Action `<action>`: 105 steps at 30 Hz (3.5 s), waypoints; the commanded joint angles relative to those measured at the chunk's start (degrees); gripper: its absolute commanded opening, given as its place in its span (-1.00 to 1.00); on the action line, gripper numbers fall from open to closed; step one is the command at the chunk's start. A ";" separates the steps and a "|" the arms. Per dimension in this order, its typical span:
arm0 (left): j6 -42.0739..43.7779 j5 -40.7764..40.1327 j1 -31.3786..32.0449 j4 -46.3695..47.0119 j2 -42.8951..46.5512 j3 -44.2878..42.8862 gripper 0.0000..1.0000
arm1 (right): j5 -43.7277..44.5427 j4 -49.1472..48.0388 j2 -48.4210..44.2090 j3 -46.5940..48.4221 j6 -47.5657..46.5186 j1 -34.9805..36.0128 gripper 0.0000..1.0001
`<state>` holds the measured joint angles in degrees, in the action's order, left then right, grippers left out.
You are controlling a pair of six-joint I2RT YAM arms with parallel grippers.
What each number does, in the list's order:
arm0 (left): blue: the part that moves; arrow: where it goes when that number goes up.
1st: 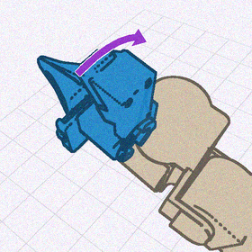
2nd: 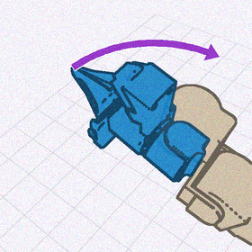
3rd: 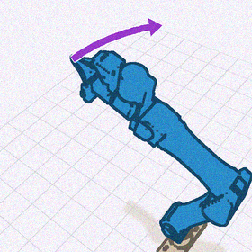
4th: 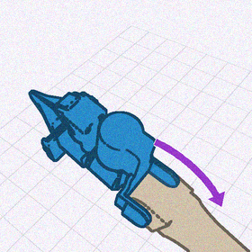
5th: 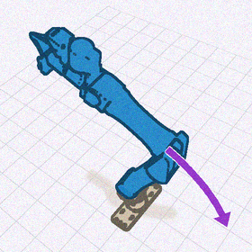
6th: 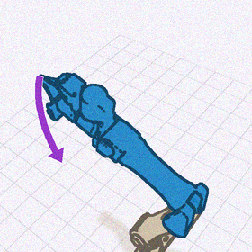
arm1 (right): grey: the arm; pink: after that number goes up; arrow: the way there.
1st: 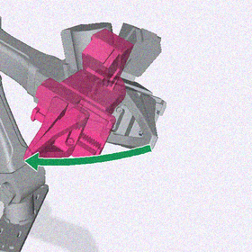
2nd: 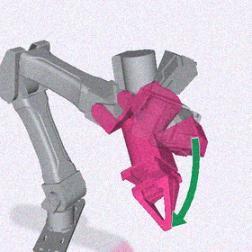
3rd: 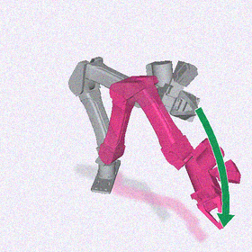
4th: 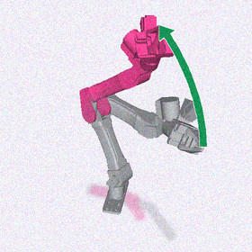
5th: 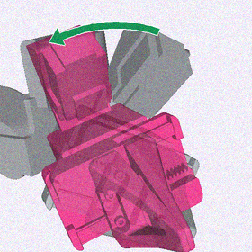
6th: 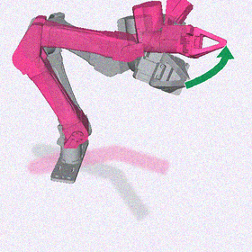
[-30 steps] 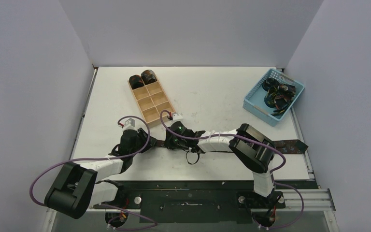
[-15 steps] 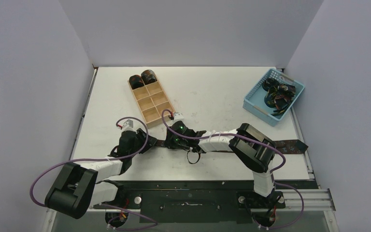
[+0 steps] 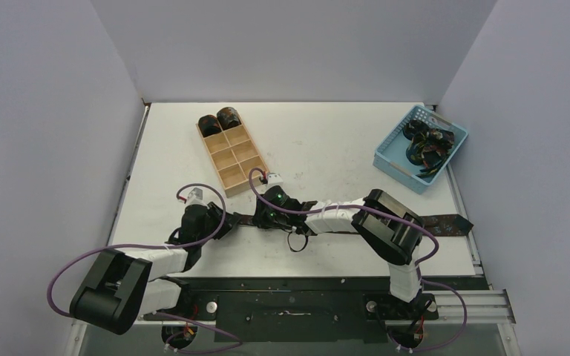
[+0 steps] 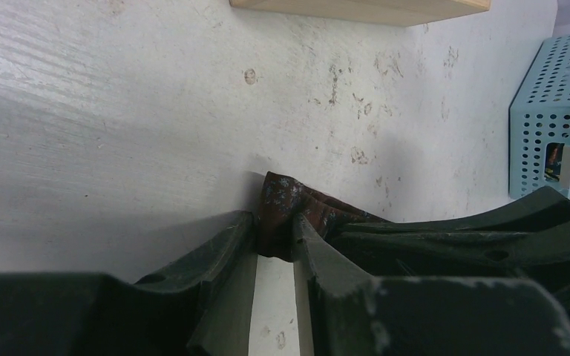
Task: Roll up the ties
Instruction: Roll the tie at the center of the board.
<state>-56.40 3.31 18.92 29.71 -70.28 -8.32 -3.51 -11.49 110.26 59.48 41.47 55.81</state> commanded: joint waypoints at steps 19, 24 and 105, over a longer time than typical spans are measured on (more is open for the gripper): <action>7.03 -7.28 0.62 -8.99 11.42 -0.38 -1.00 | 0.00 3.63 -4.89 2.77 -1.43 -0.23 -0.63; 6.13 -10.27 2.50 -10.75 13.44 0.16 -1.00 | -0.11 5.46 -5.17 4.70 -2.02 0.63 -0.68; 27.87 -42.67 34.52 -24.07 -2.26 -21.75 -1.00 | 6.34 9.23 -41.92 -25.77 -5.65 -13.24 -0.61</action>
<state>-29.19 -38.87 52.25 0.93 -69.49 -27.00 -1.13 -4.69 71.66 35.53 37.65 44.05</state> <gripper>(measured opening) 0.023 0.193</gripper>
